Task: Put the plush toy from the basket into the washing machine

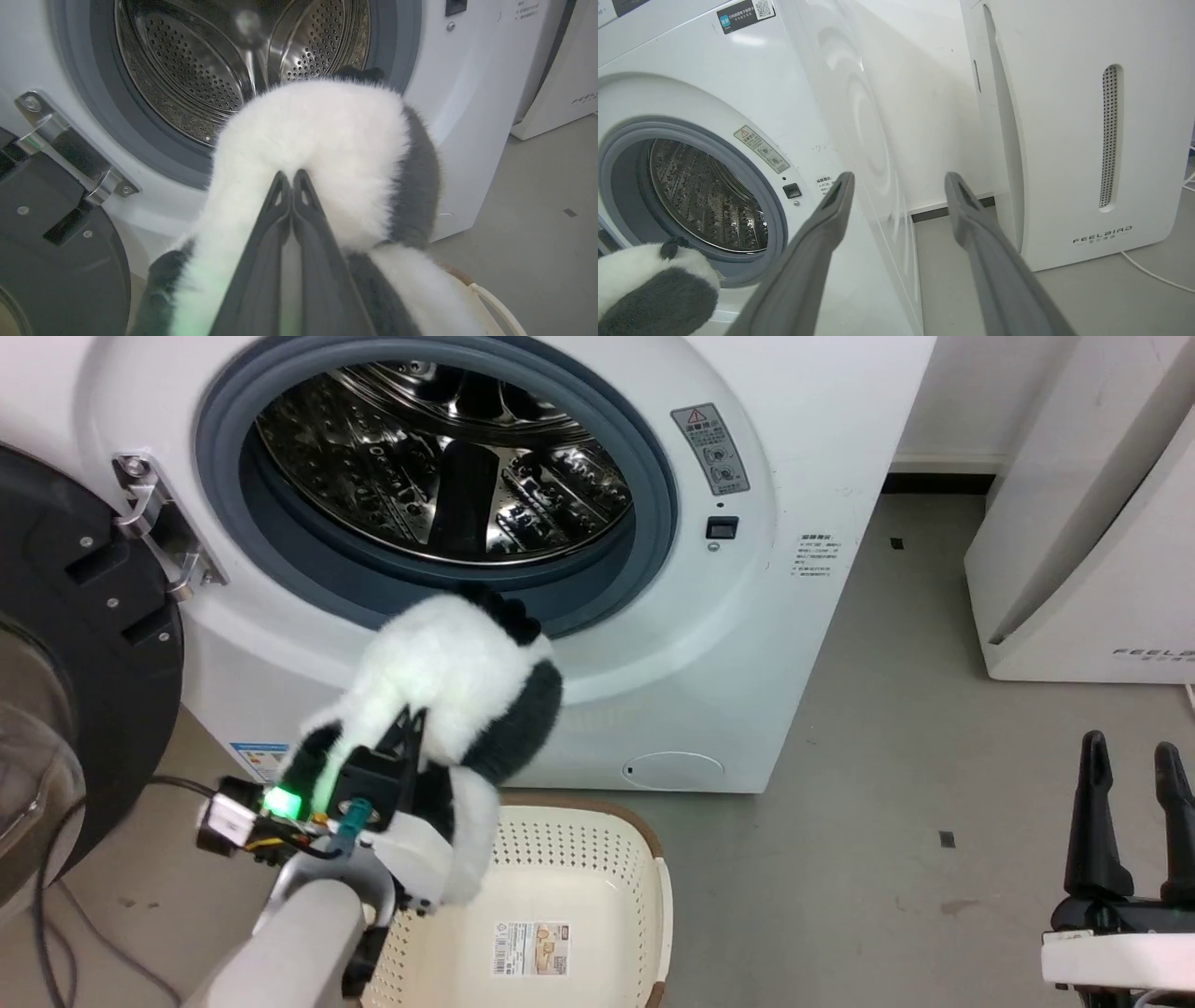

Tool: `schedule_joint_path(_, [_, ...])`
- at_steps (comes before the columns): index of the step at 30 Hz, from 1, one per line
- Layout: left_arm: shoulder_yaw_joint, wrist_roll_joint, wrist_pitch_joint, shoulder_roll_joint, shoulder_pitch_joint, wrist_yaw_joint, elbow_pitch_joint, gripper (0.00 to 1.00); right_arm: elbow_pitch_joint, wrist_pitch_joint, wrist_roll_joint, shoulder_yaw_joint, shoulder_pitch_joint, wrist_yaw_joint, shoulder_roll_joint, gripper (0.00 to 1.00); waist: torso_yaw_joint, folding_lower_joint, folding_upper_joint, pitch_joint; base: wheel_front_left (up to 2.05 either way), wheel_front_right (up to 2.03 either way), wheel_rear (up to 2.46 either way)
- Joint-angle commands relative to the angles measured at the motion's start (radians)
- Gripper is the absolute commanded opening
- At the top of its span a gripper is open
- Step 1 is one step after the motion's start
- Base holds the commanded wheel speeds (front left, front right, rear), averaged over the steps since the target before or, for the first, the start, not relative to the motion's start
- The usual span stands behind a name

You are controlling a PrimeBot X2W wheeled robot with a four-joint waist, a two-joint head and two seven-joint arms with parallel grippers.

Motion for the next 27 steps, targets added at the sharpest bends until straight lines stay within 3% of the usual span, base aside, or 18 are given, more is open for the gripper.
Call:
schedule_joint_path(1, [0.018, 0.002, -0.007, 0.006, -0.025, 0.009, -0.015, 0.0, 0.0, -0.005, 0.002, 0.003, -0.001, -0.001, -0.001, 1.0, -0.006, 0.0001, 0.0, 0.007, 0.0, 0.0, 0.0])
schedule_joint_path(27, [0.221, 0.059, -0.007, 0.029, -0.28, -0.034, 0.044, 0.0, -0.018, -0.005, 0.017, 0.017, -0.129, -0.001, -0.001, 1.0, -0.146, 0.0001, 0.0, 0.245, 0.0, 0.0, 0.0])
